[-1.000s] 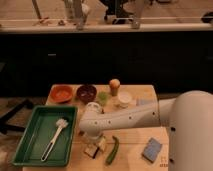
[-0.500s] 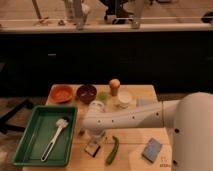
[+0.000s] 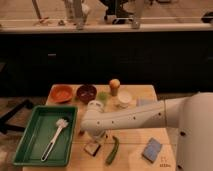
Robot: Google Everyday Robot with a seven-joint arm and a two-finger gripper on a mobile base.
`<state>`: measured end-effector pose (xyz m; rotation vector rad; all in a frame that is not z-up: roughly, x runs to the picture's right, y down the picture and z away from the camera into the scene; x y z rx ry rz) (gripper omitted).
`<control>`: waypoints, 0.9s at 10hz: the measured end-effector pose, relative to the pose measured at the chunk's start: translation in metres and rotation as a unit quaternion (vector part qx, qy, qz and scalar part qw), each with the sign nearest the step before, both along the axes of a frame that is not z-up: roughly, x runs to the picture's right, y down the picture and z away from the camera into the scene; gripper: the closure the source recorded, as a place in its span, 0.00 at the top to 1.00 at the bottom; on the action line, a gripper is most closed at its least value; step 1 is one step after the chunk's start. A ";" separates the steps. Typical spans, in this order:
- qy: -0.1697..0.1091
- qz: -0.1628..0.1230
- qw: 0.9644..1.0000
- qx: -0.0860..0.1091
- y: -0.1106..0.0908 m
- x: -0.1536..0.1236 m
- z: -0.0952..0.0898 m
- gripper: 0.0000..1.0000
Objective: Wipe purple bowl with eraser
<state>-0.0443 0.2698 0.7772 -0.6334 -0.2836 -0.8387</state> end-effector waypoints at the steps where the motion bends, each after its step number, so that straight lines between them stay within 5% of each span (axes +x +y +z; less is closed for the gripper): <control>1: -0.001 0.000 1.000 0.006 -0.004 -0.001 -0.005 0.00; 9: -0.009 0.011 1.000 0.021 -0.038 -0.006 -0.044 0.00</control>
